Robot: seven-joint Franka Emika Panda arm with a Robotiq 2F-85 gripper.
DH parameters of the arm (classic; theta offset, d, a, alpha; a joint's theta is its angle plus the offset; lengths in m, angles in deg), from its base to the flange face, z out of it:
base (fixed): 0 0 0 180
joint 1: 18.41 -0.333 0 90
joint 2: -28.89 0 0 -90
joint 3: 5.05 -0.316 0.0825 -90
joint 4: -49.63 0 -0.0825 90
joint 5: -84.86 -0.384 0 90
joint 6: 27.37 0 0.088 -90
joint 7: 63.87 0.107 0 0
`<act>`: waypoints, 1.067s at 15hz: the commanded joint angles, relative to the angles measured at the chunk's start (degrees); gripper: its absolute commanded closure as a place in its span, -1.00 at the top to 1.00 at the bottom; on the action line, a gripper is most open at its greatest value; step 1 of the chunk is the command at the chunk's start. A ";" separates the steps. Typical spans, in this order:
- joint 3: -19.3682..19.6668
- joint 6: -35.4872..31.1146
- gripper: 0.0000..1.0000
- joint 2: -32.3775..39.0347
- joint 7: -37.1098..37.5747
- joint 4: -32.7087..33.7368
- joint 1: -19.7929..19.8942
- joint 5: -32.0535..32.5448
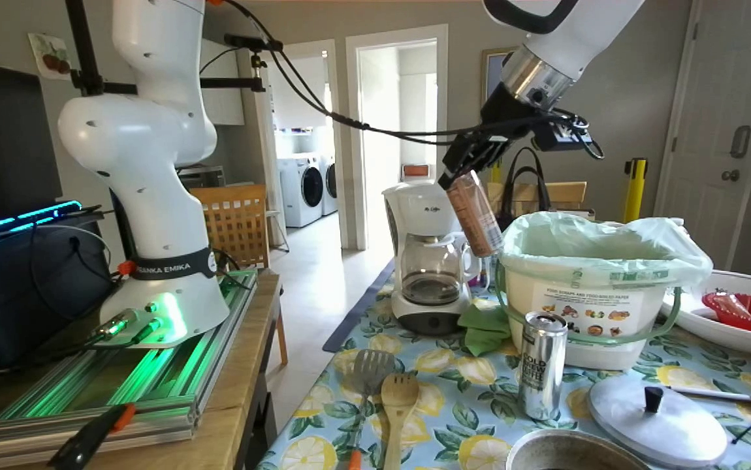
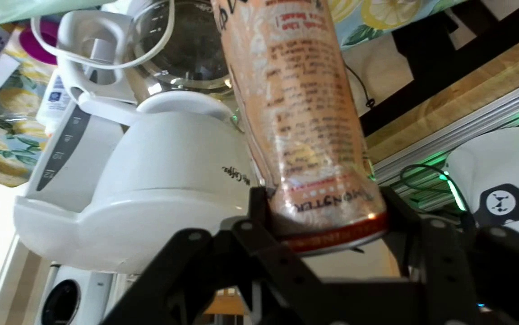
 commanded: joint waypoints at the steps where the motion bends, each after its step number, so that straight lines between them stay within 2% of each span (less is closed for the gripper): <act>1: 1.37 -0.19 -0.27 -1.52 -4.02 -3.24 -2.00 5.39; 8: 1.65 0.16 -0.27 0.88 -12.61 -4.69 -1.33 6.15; 9: -8.98 -0.70 -0.27 1.02 -8.95 -4.14 6.54 7.80; 10: -9.65 -0.98 -0.27 1.67 -8.94 -4.05 7.25 8.37; 11: -4.22 -1.27 -0.27 1.80 -12.73 -5.05 3.60 8.39; 12: -13.07 -1.60 -0.27 2.62 -9.37 -3.96 10.14 10.59; 13: -14.28 -1.40 -0.27 3.39 -8.90 -3.58 11.31 11.75; 14: -9.00 -1.61 -0.27 3.07 -12.30 -4.83 7.96 11.67; 15: -14.86 -1.80 -0.27 3.55 -9.80 -4.40 12.63 13.02; 16: -16.79 -1.84 -0.27 3.68 -8.91 -4.35 14.29 13.73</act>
